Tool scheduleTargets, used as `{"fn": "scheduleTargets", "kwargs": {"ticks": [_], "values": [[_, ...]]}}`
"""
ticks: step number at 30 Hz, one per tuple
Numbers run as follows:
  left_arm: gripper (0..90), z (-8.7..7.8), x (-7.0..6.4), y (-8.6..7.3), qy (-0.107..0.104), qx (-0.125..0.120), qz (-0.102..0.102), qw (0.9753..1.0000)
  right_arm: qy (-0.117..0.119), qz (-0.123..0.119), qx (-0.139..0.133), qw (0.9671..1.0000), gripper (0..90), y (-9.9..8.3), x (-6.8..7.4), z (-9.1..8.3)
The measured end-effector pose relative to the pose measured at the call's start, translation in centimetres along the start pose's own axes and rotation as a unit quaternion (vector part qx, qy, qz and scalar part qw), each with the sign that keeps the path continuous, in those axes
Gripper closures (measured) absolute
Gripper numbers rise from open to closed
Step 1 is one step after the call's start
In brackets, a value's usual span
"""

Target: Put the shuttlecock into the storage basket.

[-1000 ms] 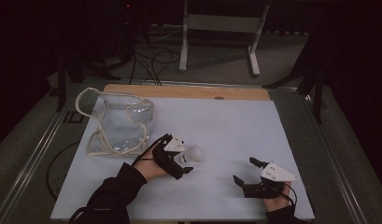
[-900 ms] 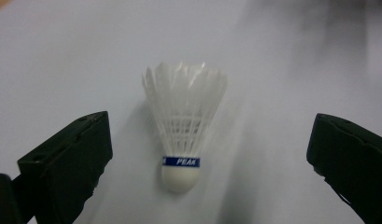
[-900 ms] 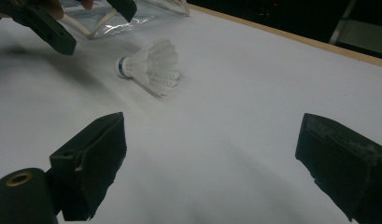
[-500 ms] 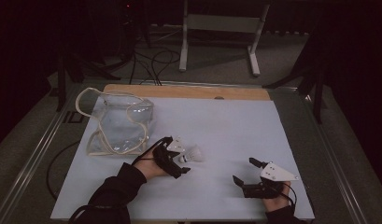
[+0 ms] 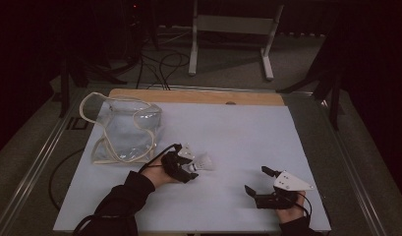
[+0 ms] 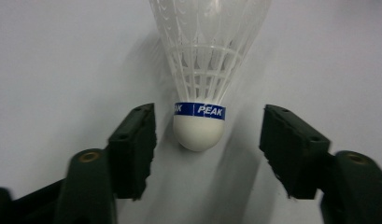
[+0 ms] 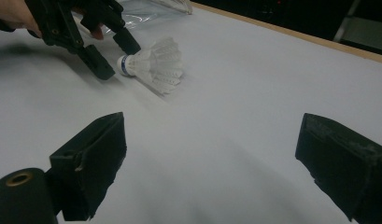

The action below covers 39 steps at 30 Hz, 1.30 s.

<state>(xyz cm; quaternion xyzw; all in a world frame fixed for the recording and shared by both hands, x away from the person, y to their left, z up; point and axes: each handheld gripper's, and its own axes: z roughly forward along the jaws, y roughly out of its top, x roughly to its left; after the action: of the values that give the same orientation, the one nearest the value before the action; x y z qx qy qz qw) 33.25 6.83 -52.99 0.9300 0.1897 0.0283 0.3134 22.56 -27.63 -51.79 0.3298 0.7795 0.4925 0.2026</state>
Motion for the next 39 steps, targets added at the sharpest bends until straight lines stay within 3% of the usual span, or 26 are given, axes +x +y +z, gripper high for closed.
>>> {"fn": "scheduleTargets", "kwargs": {"ticks": [8, 22, 29, 39], "values": [[52.1, 0.3, 0.1, 0.2, 0.005, 0.013, -0.001, 0.9999, 0.001, 0.002, 0.001, 1.0000, 8.7, 0.0, 0.0, 0.0], [64.0, 0.5, 0.1, 0.6, 0.006, 0.022, 0.003, 0.9997, 0.001, 0.001, 0.002, 1.0000, 8.7, 0.0, 0.0, 0.0], [65.8, 0.5, 0.1, 0.8, 0.003, 0.028, 0.004, 0.9996, 0.001, 0.001, 0.003, 1.0000, 8.7, 0.0, -0.1, 0.0], [66.7, 0.3, 0.0, 1.2, 0.010, 0.031, 0.023, 0.9992, 0.000, 0.001, 0.003, 1.0000, 8.7, 0.0, 0.0, 0.0]]}}
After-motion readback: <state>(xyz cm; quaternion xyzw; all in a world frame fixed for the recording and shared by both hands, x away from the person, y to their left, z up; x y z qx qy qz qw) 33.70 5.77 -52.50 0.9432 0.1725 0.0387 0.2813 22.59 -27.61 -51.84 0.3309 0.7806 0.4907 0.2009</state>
